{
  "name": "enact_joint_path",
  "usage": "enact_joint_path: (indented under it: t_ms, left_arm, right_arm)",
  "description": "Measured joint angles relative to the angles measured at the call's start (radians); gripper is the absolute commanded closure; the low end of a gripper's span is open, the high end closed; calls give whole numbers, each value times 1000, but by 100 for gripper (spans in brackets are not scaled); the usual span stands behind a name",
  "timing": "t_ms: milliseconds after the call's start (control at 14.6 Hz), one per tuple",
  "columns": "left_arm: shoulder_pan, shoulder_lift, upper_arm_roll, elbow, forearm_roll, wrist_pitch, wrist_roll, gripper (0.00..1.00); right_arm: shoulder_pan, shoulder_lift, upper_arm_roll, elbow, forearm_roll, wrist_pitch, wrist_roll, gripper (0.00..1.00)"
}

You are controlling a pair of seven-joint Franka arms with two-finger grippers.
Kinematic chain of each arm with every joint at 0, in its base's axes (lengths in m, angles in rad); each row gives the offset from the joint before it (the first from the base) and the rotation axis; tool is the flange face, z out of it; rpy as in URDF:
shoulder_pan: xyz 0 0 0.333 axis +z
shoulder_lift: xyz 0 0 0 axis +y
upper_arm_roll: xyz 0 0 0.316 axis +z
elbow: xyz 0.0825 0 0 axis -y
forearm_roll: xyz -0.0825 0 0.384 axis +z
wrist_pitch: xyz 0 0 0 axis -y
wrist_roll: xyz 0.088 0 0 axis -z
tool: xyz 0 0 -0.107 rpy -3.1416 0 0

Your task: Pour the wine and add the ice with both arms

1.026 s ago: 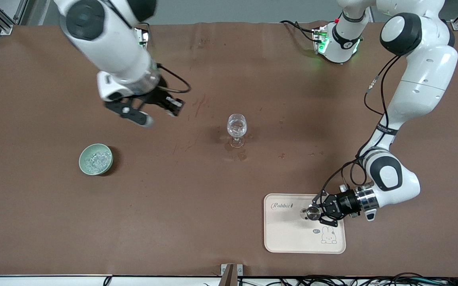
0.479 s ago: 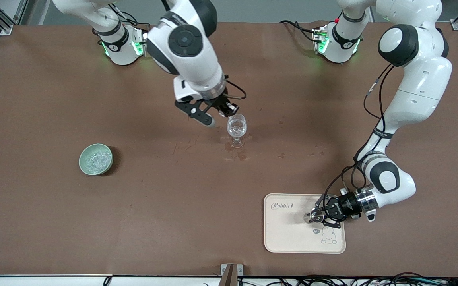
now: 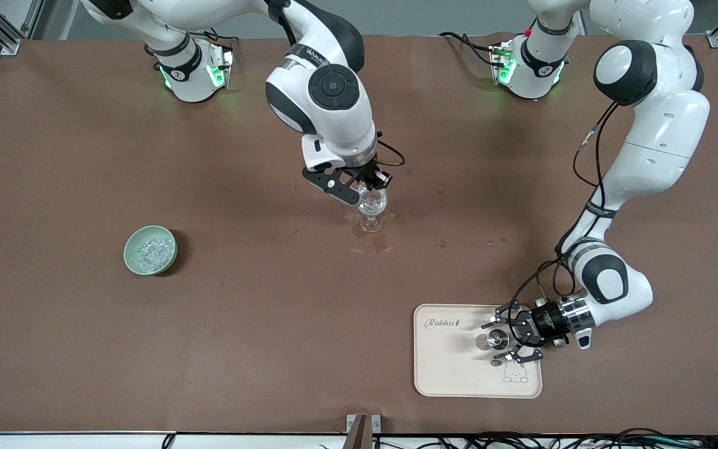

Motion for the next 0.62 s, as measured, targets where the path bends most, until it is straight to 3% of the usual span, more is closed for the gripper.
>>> enact_joint_path:
  t_ms: [137,411,616]
  left_arm:
    - [42,-38,0,-6,111,-79,0,0]
    - [133,-141,-10,-10,568,-293,3,0]
    - [132,-273,-39,-7,819,-445,14,0]
  right_arm:
    - [0,11,-1,5,-1,5,0,98]
    - [1,31,-1,8,-2,6,0,96]
    - [2,35,-1,10,-3,7,-2,88]
